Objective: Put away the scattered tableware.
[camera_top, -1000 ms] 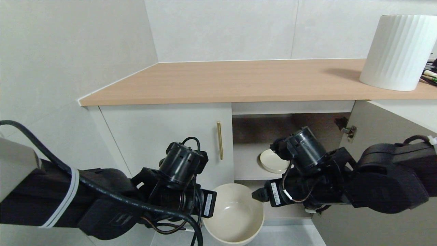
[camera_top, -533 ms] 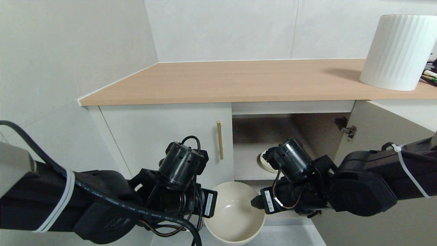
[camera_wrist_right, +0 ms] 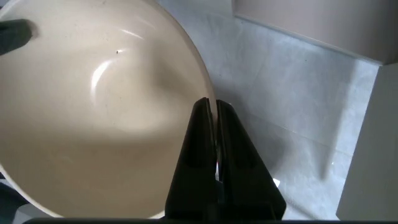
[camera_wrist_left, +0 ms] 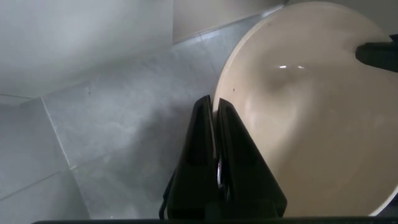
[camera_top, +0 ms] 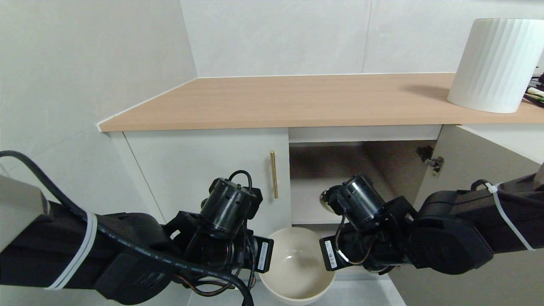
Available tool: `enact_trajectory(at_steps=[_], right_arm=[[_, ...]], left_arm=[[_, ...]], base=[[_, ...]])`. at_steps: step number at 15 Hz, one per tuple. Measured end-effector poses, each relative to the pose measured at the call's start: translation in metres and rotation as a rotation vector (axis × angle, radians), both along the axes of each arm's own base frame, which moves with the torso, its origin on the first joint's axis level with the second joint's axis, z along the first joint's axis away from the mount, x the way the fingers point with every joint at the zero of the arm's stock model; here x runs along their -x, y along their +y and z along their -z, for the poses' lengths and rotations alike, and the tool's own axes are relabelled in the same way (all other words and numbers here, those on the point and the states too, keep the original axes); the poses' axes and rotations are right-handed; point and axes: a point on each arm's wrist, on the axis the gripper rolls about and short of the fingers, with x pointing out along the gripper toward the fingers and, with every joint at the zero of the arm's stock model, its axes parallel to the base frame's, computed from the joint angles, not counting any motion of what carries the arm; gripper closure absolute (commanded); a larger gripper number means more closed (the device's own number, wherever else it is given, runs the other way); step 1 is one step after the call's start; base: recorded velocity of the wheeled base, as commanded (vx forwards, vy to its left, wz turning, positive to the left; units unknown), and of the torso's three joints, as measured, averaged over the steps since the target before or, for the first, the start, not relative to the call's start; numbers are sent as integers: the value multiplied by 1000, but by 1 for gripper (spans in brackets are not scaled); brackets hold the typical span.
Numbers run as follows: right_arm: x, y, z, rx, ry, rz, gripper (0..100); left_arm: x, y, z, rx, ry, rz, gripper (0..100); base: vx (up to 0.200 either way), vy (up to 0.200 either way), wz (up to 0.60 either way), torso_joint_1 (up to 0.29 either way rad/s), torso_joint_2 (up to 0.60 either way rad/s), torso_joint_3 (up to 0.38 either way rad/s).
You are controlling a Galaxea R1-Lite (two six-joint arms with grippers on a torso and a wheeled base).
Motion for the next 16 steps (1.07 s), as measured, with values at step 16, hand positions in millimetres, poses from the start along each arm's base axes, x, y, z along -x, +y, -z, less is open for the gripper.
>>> enact_trajectory(at_steps=[16], right_arm=[[-83,-40,19,-119,-261,334,100]], left_arm=[[-1,0,-4,16,-21,-11,0]], base=[[0,0,0,0,0,0]])
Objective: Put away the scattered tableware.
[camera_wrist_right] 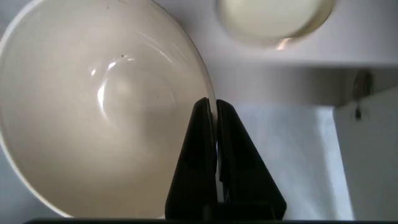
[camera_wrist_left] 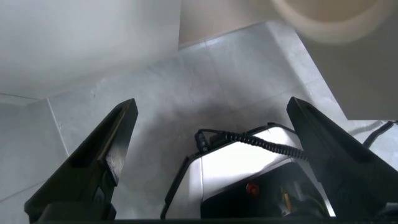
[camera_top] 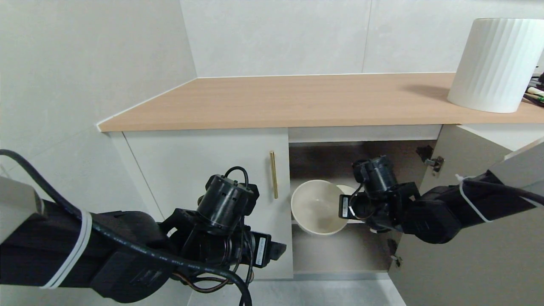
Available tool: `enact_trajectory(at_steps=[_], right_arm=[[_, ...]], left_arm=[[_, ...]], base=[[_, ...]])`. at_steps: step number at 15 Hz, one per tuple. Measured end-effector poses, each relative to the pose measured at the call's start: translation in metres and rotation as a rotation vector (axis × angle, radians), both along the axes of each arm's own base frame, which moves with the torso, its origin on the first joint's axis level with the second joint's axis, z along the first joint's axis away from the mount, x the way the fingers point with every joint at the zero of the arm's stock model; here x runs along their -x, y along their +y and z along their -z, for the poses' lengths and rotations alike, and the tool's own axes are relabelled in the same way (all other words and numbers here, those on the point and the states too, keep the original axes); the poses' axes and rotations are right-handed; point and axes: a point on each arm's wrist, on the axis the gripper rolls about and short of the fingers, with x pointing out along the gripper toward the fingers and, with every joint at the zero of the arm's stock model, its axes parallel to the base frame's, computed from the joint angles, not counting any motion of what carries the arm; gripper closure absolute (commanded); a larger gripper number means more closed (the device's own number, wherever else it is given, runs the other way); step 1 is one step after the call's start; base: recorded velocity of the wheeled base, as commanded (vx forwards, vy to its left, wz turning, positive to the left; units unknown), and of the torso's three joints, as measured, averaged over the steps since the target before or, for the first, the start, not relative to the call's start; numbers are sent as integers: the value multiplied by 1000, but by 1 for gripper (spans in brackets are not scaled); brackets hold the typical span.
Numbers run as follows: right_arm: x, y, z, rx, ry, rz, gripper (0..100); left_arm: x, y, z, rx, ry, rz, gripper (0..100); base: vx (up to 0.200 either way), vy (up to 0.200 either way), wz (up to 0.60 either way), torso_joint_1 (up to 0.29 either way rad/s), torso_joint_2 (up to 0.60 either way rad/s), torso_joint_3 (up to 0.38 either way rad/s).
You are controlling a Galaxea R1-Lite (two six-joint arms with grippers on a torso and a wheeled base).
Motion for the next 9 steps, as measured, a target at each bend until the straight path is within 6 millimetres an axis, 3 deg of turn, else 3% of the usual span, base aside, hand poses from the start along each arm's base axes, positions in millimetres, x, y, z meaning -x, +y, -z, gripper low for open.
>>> enact_trajectory(at_steps=[3,9], right_arm=[[-33,-21,19,-18,-95,138,100],[-70,-47,39,-21,-112,280,100]], left_arm=[[0,0,0,2,-2,0,0],[0,0,0,3,-3,0,0]], base=[[0,0,0,0,0,0],[0,0,0,0,0,0]])
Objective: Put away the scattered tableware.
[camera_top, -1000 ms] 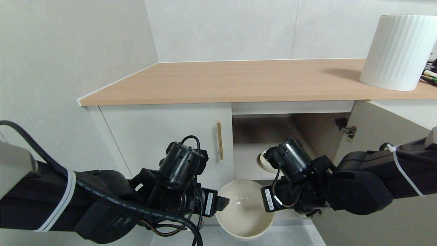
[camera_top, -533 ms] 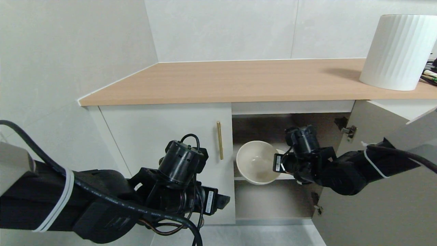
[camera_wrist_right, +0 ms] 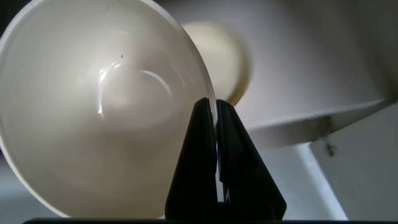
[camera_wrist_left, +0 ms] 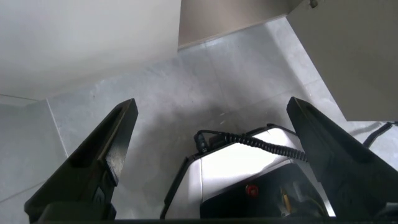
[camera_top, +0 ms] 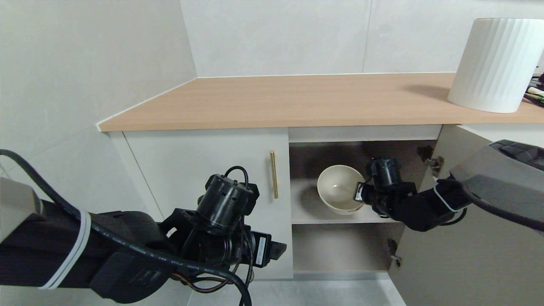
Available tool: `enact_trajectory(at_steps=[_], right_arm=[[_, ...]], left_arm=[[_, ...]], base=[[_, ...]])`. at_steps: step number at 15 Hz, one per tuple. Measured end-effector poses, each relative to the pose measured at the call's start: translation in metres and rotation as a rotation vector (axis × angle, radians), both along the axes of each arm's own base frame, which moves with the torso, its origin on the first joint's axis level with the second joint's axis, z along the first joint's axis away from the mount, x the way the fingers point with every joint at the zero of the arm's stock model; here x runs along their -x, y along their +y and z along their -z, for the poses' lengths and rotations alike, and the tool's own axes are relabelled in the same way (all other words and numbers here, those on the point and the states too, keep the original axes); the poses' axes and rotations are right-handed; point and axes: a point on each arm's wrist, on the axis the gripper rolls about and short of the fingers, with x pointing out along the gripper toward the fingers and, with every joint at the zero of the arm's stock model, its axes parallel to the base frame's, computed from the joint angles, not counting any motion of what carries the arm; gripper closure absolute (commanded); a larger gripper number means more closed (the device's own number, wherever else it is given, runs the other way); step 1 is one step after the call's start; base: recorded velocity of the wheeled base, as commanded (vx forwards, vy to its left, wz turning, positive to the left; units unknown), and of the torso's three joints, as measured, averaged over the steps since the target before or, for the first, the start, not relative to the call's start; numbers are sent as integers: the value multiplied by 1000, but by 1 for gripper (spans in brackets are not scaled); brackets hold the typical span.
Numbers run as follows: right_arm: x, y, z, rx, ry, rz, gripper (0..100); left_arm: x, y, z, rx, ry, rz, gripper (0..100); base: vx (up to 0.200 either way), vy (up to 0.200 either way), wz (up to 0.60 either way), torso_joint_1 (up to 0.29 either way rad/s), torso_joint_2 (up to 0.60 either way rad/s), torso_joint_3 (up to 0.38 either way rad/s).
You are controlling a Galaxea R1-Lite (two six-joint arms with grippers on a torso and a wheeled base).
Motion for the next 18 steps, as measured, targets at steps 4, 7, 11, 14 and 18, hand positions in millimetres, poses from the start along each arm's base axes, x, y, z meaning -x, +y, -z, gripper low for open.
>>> enact_trajectory(at_steps=[4,7,11,14,18], right_arm=[[-24,-9,11,-16,-11,52,100],[-41,-10,20,-16,-29,79,100],[-55,-12,34,-2,-1,100,100],[-60,-12,41,2,4,106,100],[-62,-11,44,2,5,106,100]], left_arm=[[0,0,0,1,0,-1,0],[0,0,0,0,0,-1,0],[-1,0,0,1,-1,-3,0],[-1,0,0,1,-1,-3,0],[0,1,0,0,-1,-3,0]], base=[[0,0,0,0,0,0],[0,0,0,0,0,0],[0,0,0,0,0,0],[0,0,0,0,0,0],[0,0,0,0,0,0]])
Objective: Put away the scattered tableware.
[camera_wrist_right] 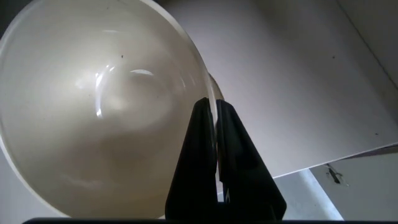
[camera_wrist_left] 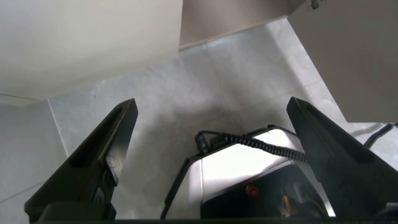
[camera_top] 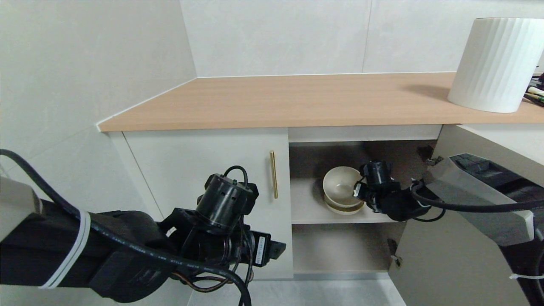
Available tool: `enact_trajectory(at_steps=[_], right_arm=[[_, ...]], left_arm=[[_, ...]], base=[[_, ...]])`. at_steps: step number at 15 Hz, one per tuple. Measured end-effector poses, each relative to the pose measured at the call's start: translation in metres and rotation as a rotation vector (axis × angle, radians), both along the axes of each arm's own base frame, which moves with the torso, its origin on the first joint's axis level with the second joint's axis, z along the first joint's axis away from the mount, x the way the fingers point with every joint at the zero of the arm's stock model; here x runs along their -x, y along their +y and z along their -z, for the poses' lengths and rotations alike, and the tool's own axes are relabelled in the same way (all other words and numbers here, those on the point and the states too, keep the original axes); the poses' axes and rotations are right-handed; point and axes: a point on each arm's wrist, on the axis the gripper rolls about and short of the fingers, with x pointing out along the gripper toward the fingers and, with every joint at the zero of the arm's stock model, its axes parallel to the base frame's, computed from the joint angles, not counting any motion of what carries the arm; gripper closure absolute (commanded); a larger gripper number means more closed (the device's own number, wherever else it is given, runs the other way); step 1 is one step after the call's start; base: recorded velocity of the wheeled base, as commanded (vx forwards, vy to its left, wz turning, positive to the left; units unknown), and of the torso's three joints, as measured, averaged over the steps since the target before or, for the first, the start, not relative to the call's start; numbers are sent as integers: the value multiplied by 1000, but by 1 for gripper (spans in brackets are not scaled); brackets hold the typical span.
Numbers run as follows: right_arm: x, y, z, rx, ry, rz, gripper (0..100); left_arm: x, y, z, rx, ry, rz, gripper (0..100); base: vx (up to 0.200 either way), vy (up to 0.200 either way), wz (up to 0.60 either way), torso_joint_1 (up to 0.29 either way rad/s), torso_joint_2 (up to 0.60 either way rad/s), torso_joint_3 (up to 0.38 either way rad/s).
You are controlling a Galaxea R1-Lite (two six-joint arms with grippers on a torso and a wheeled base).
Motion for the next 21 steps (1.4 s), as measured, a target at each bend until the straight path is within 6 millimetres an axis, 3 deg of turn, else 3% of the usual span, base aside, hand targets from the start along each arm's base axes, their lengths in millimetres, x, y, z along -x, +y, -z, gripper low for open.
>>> enact_trajectory(at_steps=[5,6,11,14,16,21], right_arm=[[-2,1,3,1,3,0,100],[-2,1,3,1,3,0,0],[4,2,3,4,15,-8,0],[15,0,-7,-8,51,-47,0],[33,-2,-23,-44,119,-129,0],[102,-14,-94,-117,263,-314,0]], left_arm=[[0,0,0,1,0,0,0],[0,0,0,0,0,0,0],[0,0,0,0,0,-2,0],[-1,3,-4,11,-12,-11,0],[-3,8,-12,35,-37,-30,0],[8,35,-48,120,-130,-93,0]], base=[[0,0,0,0,0,0],[0,0,0,0,0,0],[0,0,0,0,0,0],[0,0,0,0,0,0],[0,0,0,0,0,0],[0,0,0,0,0,0]])
